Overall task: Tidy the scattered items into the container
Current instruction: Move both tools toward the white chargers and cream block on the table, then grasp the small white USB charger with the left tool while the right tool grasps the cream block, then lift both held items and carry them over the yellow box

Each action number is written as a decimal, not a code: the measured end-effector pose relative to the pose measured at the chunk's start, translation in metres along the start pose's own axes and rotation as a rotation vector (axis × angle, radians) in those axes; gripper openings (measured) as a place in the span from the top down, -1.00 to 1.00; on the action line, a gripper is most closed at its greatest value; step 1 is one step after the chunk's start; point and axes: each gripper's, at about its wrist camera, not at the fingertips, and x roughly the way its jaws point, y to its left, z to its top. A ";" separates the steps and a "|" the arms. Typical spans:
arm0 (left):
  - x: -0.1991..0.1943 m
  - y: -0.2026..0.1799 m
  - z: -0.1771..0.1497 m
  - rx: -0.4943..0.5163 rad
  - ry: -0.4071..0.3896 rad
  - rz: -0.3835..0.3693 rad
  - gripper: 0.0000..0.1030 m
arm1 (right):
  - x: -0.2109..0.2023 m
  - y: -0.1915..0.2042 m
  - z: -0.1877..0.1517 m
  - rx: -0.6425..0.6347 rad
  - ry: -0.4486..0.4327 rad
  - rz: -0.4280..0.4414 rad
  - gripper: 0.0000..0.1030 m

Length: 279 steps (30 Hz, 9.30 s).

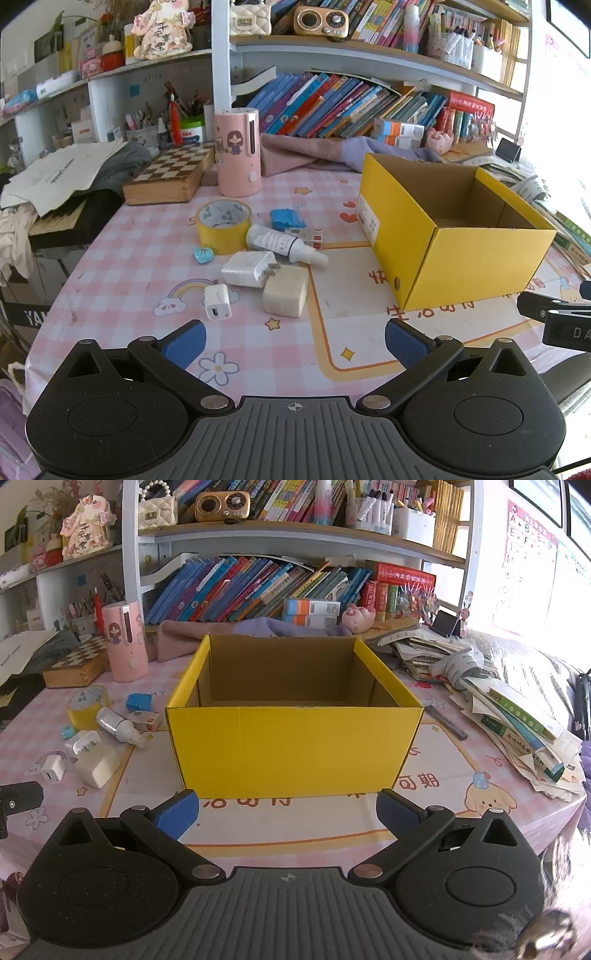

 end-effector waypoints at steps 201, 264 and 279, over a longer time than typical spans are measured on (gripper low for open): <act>0.101 0.132 0.046 -0.212 0.129 -0.014 0.53 | 0.165 0.181 0.052 -0.426 0.324 0.561 0.11; -0.063 0.077 0.004 -0.080 -0.147 -0.022 0.53 | 0.010 0.132 0.057 -0.259 0.066 0.434 0.14; -0.079 0.082 -0.002 -0.092 -0.178 -0.003 0.53 | -0.003 0.129 0.049 -0.249 0.054 0.433 0.14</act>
